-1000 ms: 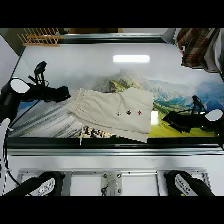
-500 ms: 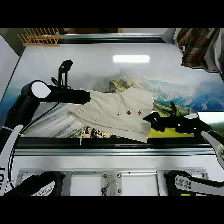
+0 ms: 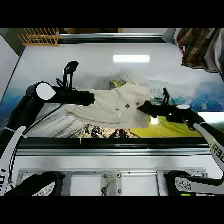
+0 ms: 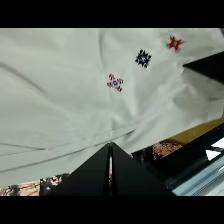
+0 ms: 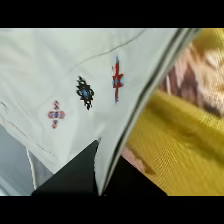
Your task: Fold the clothes and pants, and hang the long-sleeved shirts on hangers.
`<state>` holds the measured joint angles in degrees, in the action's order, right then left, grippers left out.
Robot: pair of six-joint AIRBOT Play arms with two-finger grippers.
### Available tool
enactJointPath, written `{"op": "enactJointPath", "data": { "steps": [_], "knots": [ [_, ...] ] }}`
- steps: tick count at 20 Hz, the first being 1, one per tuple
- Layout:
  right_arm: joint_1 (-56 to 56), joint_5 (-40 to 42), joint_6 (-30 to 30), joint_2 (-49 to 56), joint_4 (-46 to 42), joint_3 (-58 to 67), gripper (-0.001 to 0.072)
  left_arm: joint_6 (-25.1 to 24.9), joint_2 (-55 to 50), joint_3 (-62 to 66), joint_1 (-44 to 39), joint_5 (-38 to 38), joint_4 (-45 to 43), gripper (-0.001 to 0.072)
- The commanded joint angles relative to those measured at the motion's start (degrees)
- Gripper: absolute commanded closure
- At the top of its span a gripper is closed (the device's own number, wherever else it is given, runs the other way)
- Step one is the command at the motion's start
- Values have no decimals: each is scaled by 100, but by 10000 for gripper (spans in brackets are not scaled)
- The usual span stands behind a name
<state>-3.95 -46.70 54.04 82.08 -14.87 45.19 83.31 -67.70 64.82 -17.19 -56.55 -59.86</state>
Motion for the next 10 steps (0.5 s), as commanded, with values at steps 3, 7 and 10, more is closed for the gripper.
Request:
{"op": "enactJointPath", "data": {
  "steps": [3, 7, 10],
  "knots": [
    [-1604, 42, 1419, -660, -2280, 1637, 707, 9, 2, 0, -7, -39, -7, 688],
    [-3318, 208, 2455, -1058, -3147, 2201, 707, 9, 2, 0, -9, -42, -4, 687],
    [-4356, 199, 3093, -1399, -3816, 2177, 707, 9, 2, 0, -9, -42, -4, 687]
  ]
}}
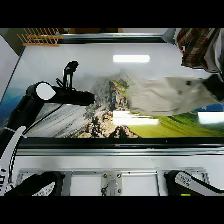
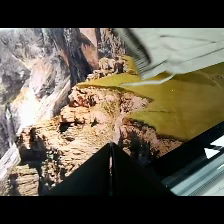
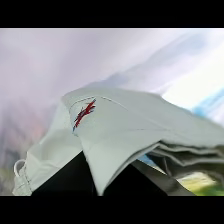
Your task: Fold the clothes and pants, and hang the long-sleeved shirts on hangers.
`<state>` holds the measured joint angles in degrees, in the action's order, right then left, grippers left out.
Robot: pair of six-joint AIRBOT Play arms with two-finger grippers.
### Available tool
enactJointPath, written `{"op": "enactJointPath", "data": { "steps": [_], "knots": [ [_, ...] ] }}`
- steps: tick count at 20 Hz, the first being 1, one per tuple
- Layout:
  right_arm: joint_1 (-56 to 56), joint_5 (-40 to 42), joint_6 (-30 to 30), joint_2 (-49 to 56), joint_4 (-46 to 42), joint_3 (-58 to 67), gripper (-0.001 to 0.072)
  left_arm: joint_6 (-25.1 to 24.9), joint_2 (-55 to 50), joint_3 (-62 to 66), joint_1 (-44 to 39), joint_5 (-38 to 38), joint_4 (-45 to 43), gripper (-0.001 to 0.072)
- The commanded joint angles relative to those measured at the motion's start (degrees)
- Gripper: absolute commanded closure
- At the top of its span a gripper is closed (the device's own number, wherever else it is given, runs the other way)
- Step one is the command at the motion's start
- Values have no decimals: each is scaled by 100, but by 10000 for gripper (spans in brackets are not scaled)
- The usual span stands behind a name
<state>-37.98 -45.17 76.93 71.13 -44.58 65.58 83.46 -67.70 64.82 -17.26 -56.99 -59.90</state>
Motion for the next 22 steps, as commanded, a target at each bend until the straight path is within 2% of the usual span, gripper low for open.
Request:
{"op": "enactJointPath", "data": {
  "steps": [1, 3, 5, 9, 11, 17, 21, 22],
  "knots": [
    [-1161, 4, 1043, -459, -1239, 85, 707, -7, 0, 0, -2, 2, 0, 687],
    [-1397, -140, 1663, -920, -2347, -197, 707, -7, 2, 0, -2, 4, 0, 688],
    [-1405, -621, 2098, -1390, -3213, -595, 707, -7, 0, 0, -2, 15, 0, 688],
    [-1368, -2096, 2039, -2090, -3261, -1582, 707, -7, 2, 0, -2, 17, 0, 687],
    [-1370, -2531, 2037, -2365, -3268, -2015, 707, -7, 0, 0, -2, 17, 0, 687],
    [-1368, -3130, 2048, -3045, -3991, -2592, 706, -9, 0, 0, -2, 15, -2, 687],
    [-1370, -3381, 2057, -3213, -4048, -2599, 703, -9, 0, 0, -2, 13, -2, 687],
    [-1370, -3477, 2044, -3213, -4046, -2599, 604, -9, 0, 0, -2, 11, -2, 687]
  ]
}}
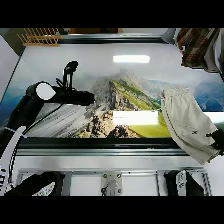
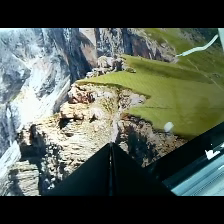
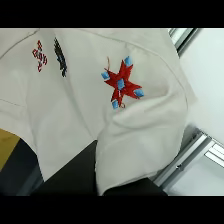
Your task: Fold the clothes and pants, and hang the long-sleeved shirts on hangers.
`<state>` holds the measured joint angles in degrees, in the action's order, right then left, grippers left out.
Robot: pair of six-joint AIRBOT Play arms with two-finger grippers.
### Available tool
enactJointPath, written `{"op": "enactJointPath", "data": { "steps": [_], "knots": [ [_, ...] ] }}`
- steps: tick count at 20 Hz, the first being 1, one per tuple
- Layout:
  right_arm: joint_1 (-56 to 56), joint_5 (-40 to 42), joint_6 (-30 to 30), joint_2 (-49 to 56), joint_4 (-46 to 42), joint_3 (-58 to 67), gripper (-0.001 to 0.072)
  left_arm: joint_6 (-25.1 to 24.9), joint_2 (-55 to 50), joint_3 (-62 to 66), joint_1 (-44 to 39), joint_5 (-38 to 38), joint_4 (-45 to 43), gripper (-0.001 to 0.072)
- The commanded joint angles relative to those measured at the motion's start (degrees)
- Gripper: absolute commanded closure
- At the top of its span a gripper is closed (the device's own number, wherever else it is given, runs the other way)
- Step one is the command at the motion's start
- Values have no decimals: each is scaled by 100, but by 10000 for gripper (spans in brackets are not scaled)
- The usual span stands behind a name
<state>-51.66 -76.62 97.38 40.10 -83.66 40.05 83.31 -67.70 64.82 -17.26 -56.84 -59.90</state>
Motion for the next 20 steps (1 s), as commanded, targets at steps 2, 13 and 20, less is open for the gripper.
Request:
{"op": "enactJointPath", "data": {
  "steps": [2, 13, 20],
  "knots": [
    [-4, -374, -2, -114, -138, -35, -8, 7, 0, 0, -2, -17, -2, 687],
    [1598, 184, -828, -778, 1976, 1917, -1, 7, 0, 0, -2, -146, -4, 687],
    [4374, 181, -977, -295, 2588, 1344, 0, 7, 0, 0, -2, -149, -4, 687]
  ]
}}
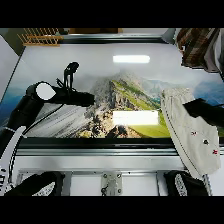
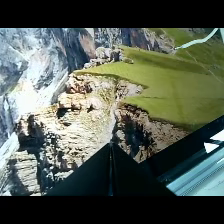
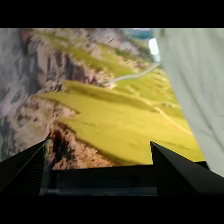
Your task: Fold the clothes and pants, and hang the long-sleeved shirts on hangers.
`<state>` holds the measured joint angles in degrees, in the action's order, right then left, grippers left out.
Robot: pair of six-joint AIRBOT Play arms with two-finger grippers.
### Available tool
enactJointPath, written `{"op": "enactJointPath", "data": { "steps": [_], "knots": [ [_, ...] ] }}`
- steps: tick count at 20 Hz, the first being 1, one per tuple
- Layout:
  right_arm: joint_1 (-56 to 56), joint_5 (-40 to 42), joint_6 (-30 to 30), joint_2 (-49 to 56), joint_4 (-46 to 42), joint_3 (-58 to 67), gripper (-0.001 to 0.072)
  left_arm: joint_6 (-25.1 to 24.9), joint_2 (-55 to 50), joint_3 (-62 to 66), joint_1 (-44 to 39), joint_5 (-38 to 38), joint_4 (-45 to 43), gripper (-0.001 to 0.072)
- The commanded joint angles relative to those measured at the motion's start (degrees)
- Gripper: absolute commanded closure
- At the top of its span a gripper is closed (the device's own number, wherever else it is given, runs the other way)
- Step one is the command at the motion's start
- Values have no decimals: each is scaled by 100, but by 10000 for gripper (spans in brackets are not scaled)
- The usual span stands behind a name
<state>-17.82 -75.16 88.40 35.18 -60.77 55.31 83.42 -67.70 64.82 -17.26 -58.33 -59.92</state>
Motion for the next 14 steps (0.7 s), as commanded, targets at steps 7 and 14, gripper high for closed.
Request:
{"op": "enactJointPath", "data": {
  "steps": [7, 14],
  "knots": [
    [1797, 15, -74, 780, 323, -216, 98, -4, 0, 0, -2, 2, -2, 688],
    [1797, 13, -59, 800, 319, -216, 703, -4, 0, 0, 0, 2, 0, 688]
  ]
}}
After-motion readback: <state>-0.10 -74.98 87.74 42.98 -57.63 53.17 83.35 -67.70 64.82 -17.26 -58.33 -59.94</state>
